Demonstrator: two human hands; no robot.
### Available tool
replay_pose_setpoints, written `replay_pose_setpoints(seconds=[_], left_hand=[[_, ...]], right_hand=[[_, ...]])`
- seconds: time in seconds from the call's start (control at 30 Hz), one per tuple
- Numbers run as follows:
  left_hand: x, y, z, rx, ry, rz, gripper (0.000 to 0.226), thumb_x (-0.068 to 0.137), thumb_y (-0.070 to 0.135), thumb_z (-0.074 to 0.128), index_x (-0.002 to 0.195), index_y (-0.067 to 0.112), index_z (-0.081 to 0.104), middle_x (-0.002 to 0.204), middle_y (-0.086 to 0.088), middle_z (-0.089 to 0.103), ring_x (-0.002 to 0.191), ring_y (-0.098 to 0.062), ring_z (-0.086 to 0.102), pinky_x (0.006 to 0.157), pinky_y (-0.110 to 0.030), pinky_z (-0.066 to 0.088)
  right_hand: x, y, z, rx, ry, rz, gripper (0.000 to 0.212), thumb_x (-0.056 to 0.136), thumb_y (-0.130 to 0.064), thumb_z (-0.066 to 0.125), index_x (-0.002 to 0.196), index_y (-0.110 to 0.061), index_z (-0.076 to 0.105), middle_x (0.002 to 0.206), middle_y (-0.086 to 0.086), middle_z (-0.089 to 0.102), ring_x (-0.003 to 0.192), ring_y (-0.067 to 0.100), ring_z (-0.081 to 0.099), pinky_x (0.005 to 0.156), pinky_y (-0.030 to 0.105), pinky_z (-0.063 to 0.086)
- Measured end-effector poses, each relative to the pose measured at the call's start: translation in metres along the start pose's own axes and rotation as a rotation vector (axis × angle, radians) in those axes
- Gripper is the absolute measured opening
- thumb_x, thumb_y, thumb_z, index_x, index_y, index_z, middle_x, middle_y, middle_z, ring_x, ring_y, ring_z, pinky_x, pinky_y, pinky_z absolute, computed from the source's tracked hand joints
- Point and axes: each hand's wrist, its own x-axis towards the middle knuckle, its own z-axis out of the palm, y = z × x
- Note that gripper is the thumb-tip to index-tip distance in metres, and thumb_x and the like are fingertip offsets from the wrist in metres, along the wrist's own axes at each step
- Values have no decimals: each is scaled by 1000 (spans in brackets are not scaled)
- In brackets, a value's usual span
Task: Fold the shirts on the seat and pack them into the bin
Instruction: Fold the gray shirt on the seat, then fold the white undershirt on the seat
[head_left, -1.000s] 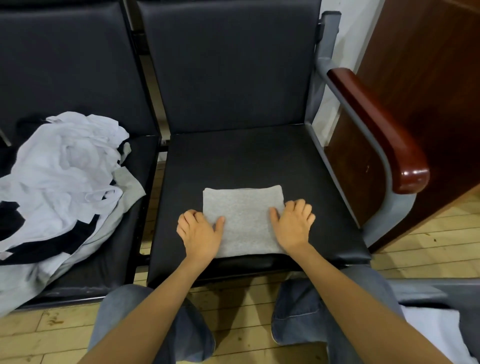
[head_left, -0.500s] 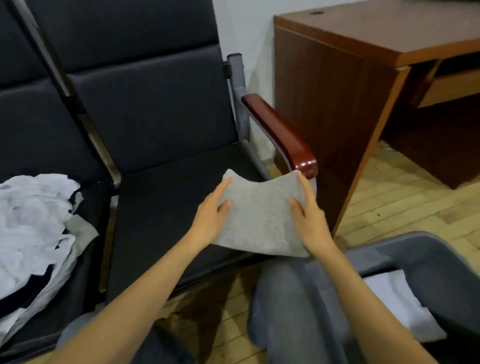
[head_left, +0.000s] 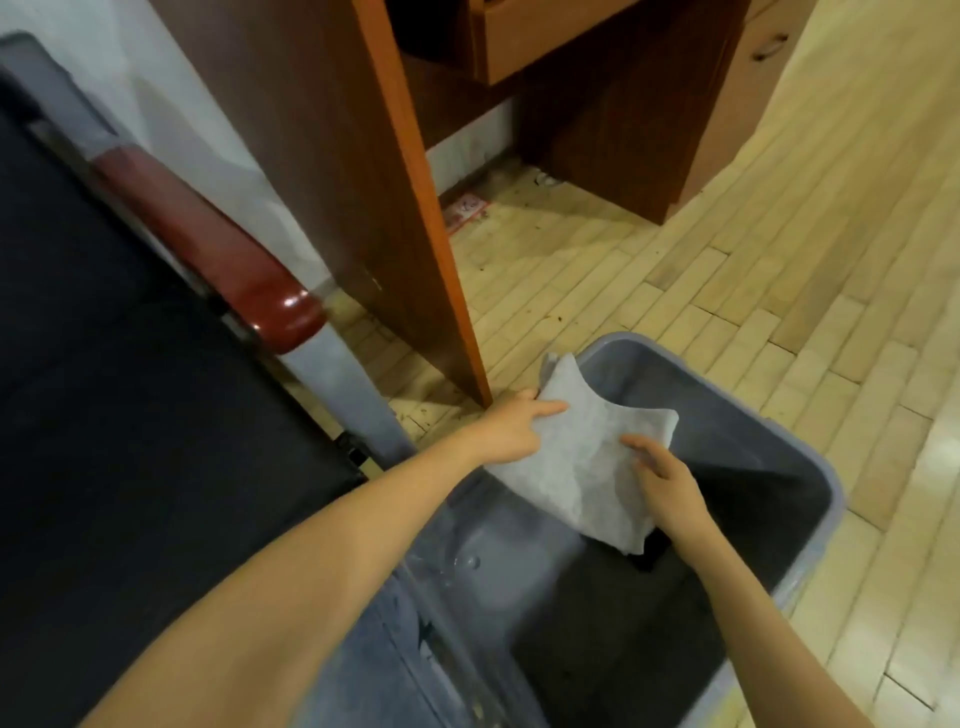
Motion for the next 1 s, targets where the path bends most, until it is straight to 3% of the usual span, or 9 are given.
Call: replay_pose_setpoints(seconds=[0.07,0.17,0.27,0.5,0.57,0.63,0.7,0.83,1.0], left_hand=[[16,6,19,8,-89,-4,67,90,-5,35,147,29,30,155,-2,15,137,-26,27,105,-29,31],[38,12,44,70,-93,-10,67,92,-5,34,148,30,27,157,-2,12,135,-24,31,100,-27,33],[60,10,61,69,-47,-47,64,93,-5,35,148,28,28,158,-1,10,137,-23,29,105,-28,34],[106,17,64,-7,3,-25,64,94,-4,39,148,28,29,158,3,10,142,-22,21,111,-35,32],[115,13,64,-33,46,-74,70,93,-7,41,150,27,20,160,5,-2,146,-23,9,115,-43,28],[118,5,67,-27,60,-127,74,93,-8,41,152,23,9,160,2,-9,147,-22,2,117,-41,22],[115,-1,72,7,30,-148,67,96,-4,40,152,15,9,160,-3,-2,147,-21,5,118,-33,17],[102,-5,86,40,-74,-192,49,96,6,45,144,4,33,150,-14,29,136,-28,31,108,-33,29],[78,1,85,2,-84,-205,51,95,7,47,144,7,34,149,-13,31,134,-28,35,103,-29,33]], right_hand=[[2,23,-7,36,5,58,34,99,-8,40,125,-26,51,120,4,46,102,27,51,90,43,47],[9,49,-10,86,7,120,43,98,-6,43,130,-35,44,124,0,45,112,23,50,96,41,46],[18,66,-13,123,20,143,52,98,-8,44,132,-46,36,128,-1,46,102,15,52,88,33,46],[46,88,-13,174,144,168,60,97,-7,42,144,-42,32,146,4,37,116,21,46,90,35,45],[54,95,-12,125,78,204,66,97,-10,46,148,-42,19,153,7,25,126,27,42,91,35,43],[59,101,-11,39,51,311,72,98,-15,50,152,-36,7,159,8,5,139,33,28,98,40,40],[64,105,-10,-23,109,351,68,99,-16,46,153,-28,7,160,9,3,143,32,20,108,43,31],[73,96,-6,-199,106,208,62,96,-10,46,151,-18,19,156,10,22,142,28,23,114,43,28],[73,65,-1,-414,29,117,55,98,-15,47,149,-13,25,154,9,27,143,26,21,115,46,25]])
